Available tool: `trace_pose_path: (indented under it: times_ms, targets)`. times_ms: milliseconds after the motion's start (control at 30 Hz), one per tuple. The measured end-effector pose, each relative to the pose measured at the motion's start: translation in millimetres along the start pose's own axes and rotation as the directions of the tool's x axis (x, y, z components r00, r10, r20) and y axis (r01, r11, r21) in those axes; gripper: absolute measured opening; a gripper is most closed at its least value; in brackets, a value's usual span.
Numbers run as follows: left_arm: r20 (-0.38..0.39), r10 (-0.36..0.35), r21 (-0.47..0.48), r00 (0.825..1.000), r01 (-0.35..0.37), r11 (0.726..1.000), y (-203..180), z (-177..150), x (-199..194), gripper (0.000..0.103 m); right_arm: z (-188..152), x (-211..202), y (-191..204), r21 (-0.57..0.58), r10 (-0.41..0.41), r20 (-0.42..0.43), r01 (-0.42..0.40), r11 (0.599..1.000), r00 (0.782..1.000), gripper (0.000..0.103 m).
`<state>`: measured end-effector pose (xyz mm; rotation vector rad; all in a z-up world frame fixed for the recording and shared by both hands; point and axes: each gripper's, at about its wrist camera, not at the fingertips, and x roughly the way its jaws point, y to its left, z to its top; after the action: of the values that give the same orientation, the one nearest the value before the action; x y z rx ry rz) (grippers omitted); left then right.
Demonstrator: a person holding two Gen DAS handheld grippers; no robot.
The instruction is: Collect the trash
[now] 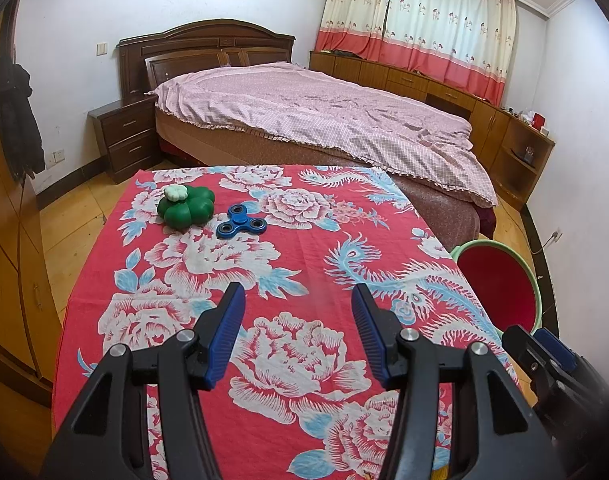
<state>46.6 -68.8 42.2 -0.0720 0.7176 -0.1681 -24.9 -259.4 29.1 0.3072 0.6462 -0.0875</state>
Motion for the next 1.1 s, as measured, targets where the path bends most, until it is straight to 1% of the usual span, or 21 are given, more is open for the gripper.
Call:
trace_pose_path:
  times_ms: [1100]
  targets:
    - [-0.004,0.000,-0.001,1.000,0.000,1.000,1.6,-0.4,0.2,0.055,-4.0,1.6,1.3,0.002,0.002,-0.007,-0.002,1.000,1.000,0.076]
